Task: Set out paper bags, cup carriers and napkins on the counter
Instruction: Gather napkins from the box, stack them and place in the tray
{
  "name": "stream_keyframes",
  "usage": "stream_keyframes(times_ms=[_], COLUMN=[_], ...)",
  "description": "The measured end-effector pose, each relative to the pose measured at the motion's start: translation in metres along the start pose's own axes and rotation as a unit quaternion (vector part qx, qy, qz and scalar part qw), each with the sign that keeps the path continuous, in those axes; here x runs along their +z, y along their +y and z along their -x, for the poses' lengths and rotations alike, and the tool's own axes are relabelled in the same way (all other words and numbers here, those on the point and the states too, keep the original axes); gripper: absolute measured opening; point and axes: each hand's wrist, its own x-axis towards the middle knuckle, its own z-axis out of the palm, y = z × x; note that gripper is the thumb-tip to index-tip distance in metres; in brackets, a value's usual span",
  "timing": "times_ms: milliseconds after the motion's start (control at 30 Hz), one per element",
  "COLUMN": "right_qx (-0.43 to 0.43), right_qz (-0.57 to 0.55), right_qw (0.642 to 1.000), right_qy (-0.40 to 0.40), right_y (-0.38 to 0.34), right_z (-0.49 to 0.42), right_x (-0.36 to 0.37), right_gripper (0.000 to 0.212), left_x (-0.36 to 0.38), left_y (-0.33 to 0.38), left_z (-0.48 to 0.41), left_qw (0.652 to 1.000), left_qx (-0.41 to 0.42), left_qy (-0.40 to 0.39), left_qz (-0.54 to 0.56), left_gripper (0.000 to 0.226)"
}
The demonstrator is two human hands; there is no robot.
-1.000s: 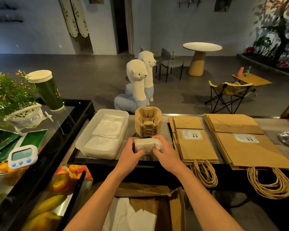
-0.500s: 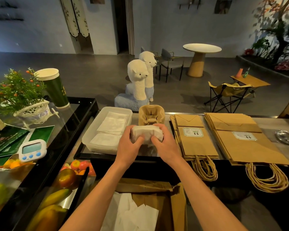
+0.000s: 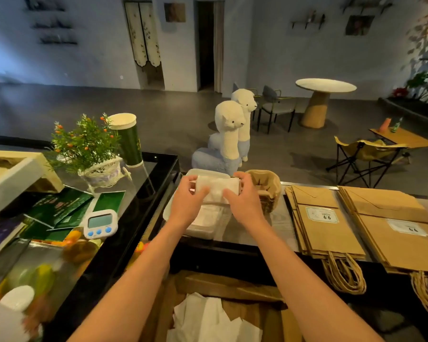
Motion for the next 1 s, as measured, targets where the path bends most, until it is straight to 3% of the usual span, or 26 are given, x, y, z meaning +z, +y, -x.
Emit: stream_keyframes(times_ms=[233, 500, 767, 900, 1000], right_qx=[0.018, 0.043, 0.002, -0.029, -0.048], right_qz=[0.071, 0.186, 0.376, 0.408, 0.448], right_qw=[0.997, 0.982, 0.927, 0.912, 0.892], right_qy=[0.012, -0.003, 0.003, 0.005, 0.022], right_y=[-0.017, -0.007, 0.015, 0.025, 0.027], right_z=[-0.046, -0.094, -0.113, -0.111, -0.107], right_x=[0.031, 0.048, 0.071, 0.075, 0.077], right_gripper=[0.056, 0.06, 0.046, 0.05, 0.044], left_x=[-0.018, -0.015, 0.002, 0.008, 0.012], left_y=[-0.005, -0.017, -0.04, -0.043, -0.047], left_z=[-0.055, -0.109, -0.134, -0.134, -0.129], left_qw=[0.998, 0.986, 0.937, 0.897, 0.887], left_qx=[-0.046, -0.018, 0.012, 0.051, 0.078], left_qy=[-0.007, -0.049, -0.088, -0.097, -0.08], left_qz=[-0.041, -0.161, -0.338, -0.429, -0.447], left_gripper=[0.028, 0.044, 0.034, 0.037, 0.038])
